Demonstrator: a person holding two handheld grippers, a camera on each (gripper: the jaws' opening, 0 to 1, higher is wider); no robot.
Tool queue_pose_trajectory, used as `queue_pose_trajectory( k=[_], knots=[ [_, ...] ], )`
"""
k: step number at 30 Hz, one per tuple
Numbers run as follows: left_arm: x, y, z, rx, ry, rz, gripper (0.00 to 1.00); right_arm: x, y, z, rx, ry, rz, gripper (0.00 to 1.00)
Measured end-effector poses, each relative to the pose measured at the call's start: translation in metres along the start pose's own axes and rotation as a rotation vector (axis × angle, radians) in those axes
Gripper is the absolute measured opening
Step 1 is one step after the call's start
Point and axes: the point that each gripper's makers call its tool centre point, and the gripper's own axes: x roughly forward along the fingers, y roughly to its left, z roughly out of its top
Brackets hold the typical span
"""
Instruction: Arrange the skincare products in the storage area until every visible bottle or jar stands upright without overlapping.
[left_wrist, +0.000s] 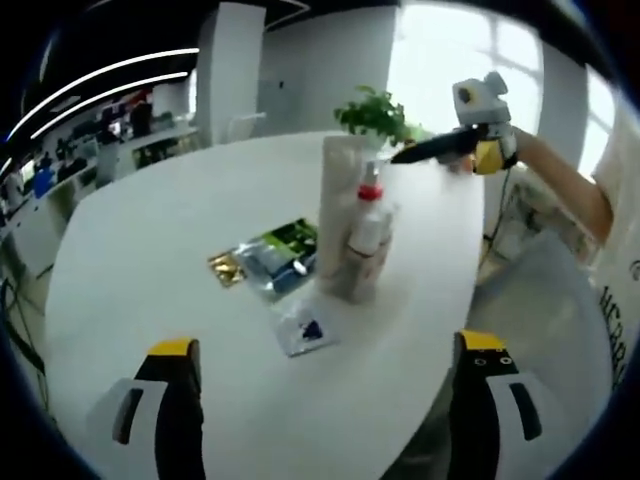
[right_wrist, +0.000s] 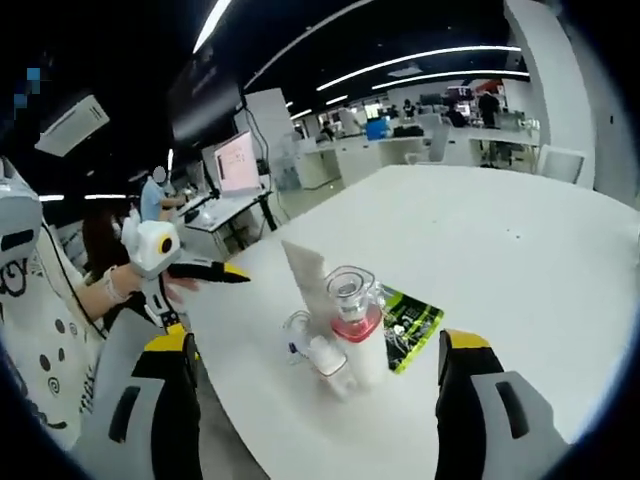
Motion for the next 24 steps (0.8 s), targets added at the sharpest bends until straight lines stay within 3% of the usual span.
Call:
queue_pose_trajectory(
  k=[6, 12, 19, 24],
  knots=[
    [0.008, 0.012, 0.002, -0.021, 0.001, -0.012, 0.97, -0.005, -0.013, 0.029, 0.107, -0.119, 0.074, 0.96],
    [0.020, 0.028, 0.009, -0.038, -0.004, -0.025, 0.96, -0.003, -0.040, 0.039, 0.155, -0.129, 0.088, 0.93],
    [0.041, 0.054, 0.016, -0.083, -0.014, -0.043, 0.90, 0.011, -0.085, 0.023, 0.270, -0.106, 0.019, 0.86],
    [0.060, 0.056, 0.013, -0.110, 0.011, -0.086, 0.79, 0.024, -0.103, 0.003, 0.332, -0.071, 0.002, 0.81]
  ],
)
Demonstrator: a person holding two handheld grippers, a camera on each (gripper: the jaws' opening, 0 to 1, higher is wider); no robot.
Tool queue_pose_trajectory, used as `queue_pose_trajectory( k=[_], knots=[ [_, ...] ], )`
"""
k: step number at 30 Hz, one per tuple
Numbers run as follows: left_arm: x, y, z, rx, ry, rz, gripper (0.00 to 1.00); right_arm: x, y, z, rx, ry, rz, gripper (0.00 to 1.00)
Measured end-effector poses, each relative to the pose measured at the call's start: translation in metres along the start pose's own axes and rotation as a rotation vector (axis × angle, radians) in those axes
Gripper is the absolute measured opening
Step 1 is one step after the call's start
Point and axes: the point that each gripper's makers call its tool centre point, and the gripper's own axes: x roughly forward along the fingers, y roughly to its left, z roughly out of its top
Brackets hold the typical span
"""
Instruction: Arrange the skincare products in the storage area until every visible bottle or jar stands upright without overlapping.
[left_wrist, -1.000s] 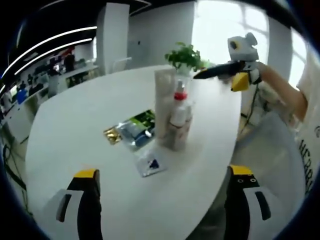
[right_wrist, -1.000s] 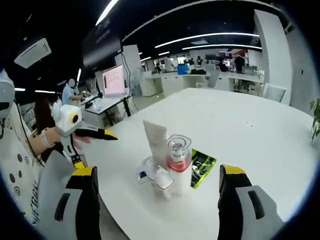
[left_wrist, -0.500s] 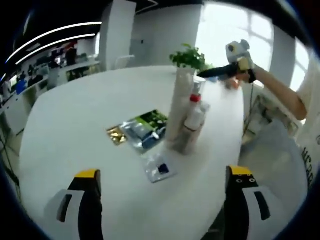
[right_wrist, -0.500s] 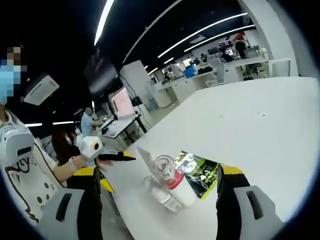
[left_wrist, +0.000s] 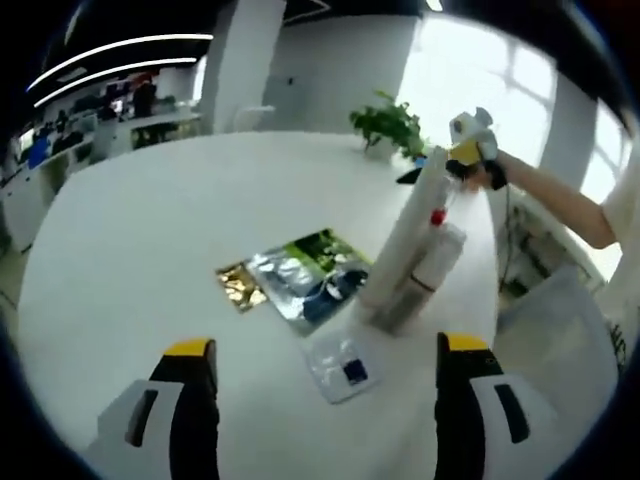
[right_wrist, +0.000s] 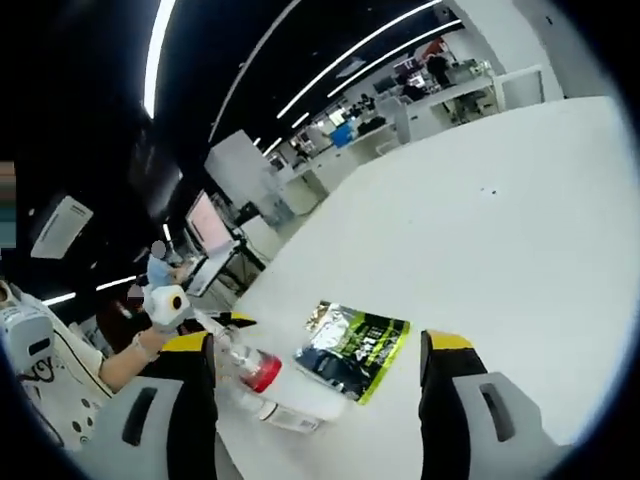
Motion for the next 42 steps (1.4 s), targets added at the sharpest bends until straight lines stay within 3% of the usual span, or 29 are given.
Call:
queue_pose_trajectory(
  k=[6, 8, 12, 18, 27, 42],
  knots=[
    [0.022, 0.012, -0.008, -0.061, 0.034, -0.013, 0.69, 0.016, -0.017, -0.009, 0.087, -0.008, 0.000, 0.66],
    [0.023, 0.011, -0.007, -0.070, 0.030, -0.015, 0.61, 0.019, -0.024, -0.009, 0.098, -0.015, -0.019, 0.61],
    [0.033, 0.019, -0.003, -0.116, 0.017, -0.028, 0.54, 0.025, -0.032, -0.010, 0.173, -0.035, -0.022, 0.55],
    [0.043, 0.026, 0.005, -0.162, 0.000, -0.024, 0.44, 0.039, -0.036, -0.028, 0.152, 0.047, -0.016, 0.55],
    [0.060, 0.028, 0.007, -0.244, 0.003, -0.043, 0.40, 0.052, -0.044, -0.046, 0.209, 0.110, -0.029, 0.43],
    [0.072, 0.025, 0.002, -0.303, 0.010, -0.067, 0.37, 0.066, -0.044, -0.063, 0.230, 0.151, -0.015, 0.43]
  ],
)
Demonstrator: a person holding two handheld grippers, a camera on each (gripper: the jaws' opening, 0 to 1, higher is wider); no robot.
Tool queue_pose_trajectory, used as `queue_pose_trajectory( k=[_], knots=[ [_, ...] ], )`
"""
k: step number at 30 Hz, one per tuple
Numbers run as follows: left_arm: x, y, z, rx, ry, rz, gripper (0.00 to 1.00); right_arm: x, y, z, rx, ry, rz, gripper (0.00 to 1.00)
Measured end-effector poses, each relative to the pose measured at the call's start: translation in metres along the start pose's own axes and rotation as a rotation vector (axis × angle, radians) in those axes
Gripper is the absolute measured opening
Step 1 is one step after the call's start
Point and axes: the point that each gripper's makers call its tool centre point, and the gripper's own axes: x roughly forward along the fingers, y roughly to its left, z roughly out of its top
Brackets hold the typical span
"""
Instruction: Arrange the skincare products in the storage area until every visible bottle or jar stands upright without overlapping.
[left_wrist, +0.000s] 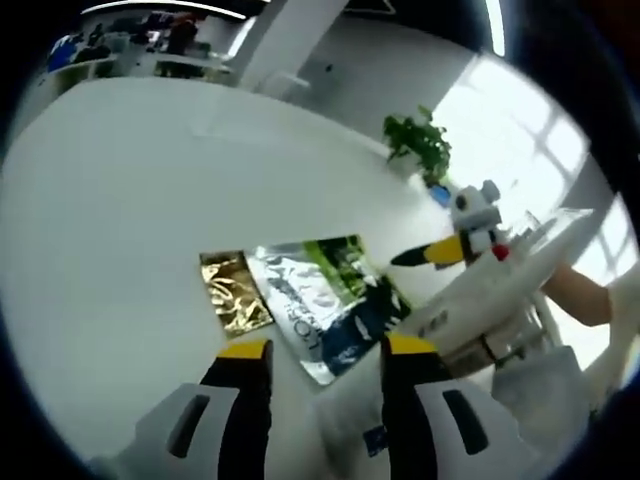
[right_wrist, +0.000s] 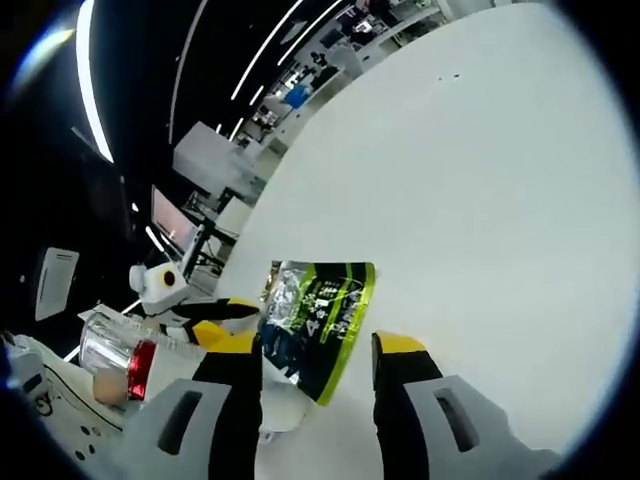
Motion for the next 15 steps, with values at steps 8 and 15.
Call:
queue_pose_trajectory(
  k=[8, 15],
  knots=[
    [0.005, -0.006, 0.000, -0.052, -0.014, -0.032, 0.31, 0.005, 0.003, 0.001, 0.024, -0.004, 0.028, 0.42],
    [0.008, 0.003, 0.005, -0.103, -0.031, -0.058, 0.28, 0.013, 0.004, -0.005, 0.028, 0.004, 0.040, 0.37]
  ],
)
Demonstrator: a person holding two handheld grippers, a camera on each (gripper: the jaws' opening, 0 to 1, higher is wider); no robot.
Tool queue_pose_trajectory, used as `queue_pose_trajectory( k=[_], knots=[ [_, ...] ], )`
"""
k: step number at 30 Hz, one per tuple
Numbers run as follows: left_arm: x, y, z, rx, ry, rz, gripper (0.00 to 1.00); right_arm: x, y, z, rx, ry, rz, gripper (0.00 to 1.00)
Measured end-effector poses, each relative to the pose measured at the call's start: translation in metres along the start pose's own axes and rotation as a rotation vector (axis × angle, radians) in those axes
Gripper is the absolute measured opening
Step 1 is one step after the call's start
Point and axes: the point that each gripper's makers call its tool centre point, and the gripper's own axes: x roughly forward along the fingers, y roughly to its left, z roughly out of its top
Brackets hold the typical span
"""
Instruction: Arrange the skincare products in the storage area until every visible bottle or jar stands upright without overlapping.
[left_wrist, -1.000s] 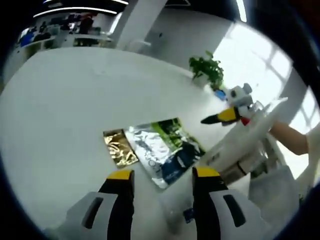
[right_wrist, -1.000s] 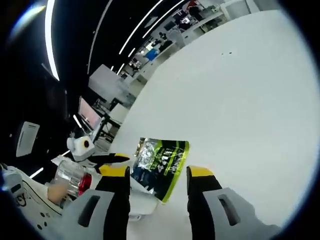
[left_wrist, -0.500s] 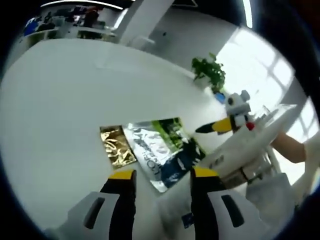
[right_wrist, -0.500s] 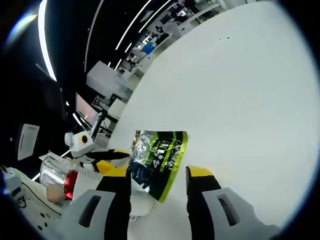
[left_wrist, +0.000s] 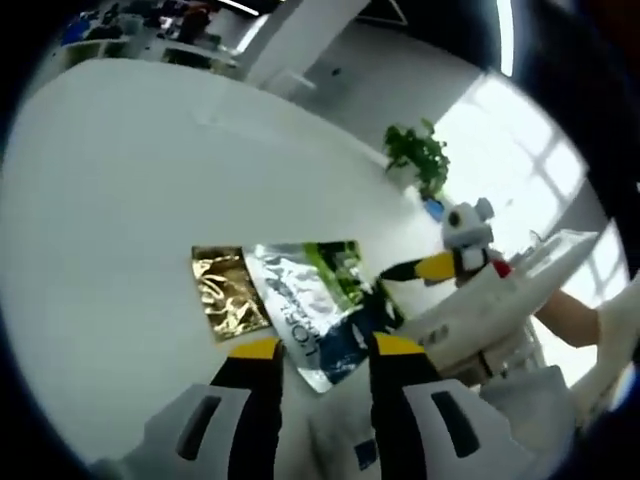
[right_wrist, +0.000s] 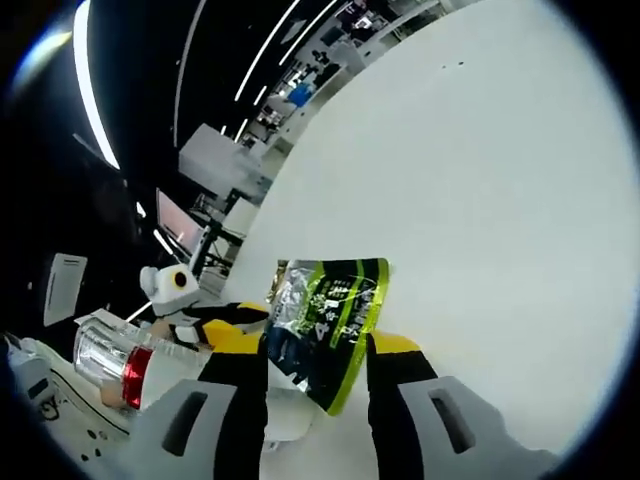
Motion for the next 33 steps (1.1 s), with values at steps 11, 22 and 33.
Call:
queue_pose_trajectory(
  k=[11, 22, 33],
  knots=[
    [-0.003, 0.007, 0.001, -0.088, -0.037, -0.032, 0.20, 0.002, -0.013, -0.002, 0.015, -0.021, -0.053, 0.20],
    [-0.009, -0.003, 0.006, -0.130, -0.070, -0.082, 0.15, 0.003, -0.022, 0.001, -0.028, -0.026, -0.105, 0.08],
    [-0.003, -0.017, 0.008, -0.180, -0.103, -0.121, 0.09, 0.006, -0.023, -0.002, -0.106, -0.019, -0.135, 0.01]
  ],
)
